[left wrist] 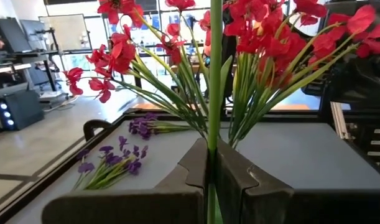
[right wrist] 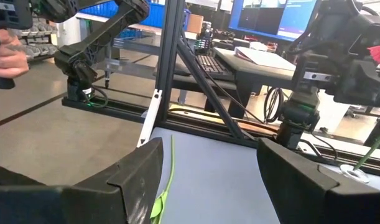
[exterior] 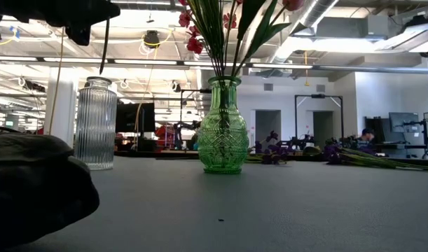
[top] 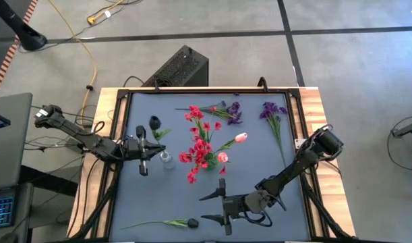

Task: Sort flowers into vase by color
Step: Put the top black flower into the transparent vase

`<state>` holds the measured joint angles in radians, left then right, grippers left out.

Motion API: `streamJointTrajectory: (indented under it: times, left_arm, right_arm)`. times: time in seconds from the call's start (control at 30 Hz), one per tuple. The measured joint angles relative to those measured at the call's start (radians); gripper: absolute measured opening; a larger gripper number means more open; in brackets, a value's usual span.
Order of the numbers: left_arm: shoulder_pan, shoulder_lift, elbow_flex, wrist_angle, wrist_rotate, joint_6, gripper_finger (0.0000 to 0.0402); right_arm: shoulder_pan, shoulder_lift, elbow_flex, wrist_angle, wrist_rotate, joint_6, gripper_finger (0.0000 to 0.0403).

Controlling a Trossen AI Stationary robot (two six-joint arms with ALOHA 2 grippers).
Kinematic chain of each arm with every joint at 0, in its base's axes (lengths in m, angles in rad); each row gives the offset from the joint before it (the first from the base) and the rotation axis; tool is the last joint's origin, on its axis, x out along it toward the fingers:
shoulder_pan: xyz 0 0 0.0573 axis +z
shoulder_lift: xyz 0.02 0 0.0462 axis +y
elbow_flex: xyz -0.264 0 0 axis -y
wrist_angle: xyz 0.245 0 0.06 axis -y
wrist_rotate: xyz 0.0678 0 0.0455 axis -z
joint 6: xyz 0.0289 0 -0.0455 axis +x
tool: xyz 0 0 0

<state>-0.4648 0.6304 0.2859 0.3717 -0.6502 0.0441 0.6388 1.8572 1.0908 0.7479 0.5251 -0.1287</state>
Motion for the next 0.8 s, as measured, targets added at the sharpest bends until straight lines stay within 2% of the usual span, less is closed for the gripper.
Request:
streamJointTrajectory:
  times: [0.3, 0.67, 0.8]
  left_arm:
    - [0.007, 0.002, 0.0, -0.102, -0.01, -0.026, 0.0]
    - [0.007, 0.091, 0.0, -0.114, -0.017, -0.049, 0.0001]
    - [0.007, 0.102, 0.0, -0.115, -0.015, -0.06, 0.0018]
  right_arm:
    - [0.0, 0.0, 0.0, 0.0, 0.0, -0.001, 0.0286]
    - [0.0, 0.0, 0.0, -0.001, -0.001, 0.024, 0.0286]
    - [0.0, 0.0, 0.0, -0.001, -0.001, 0.024, 0.0286]
